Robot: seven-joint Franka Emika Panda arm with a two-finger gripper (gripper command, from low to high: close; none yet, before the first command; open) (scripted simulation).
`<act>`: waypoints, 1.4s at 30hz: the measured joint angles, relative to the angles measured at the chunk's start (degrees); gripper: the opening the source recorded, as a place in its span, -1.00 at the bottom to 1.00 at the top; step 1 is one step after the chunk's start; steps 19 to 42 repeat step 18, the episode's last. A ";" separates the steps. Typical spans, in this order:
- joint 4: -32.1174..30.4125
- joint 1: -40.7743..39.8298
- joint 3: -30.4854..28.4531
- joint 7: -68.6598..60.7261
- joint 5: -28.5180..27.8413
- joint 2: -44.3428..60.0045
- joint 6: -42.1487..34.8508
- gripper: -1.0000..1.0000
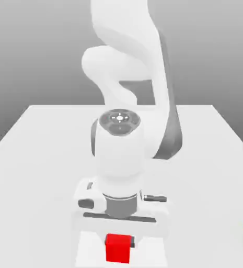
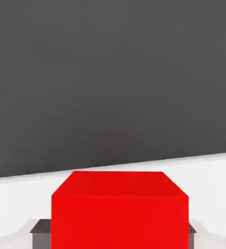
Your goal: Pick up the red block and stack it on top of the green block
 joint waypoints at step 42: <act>9.49 21.12 17.87 -18.01 -14.74 8.92 -2.67 1.00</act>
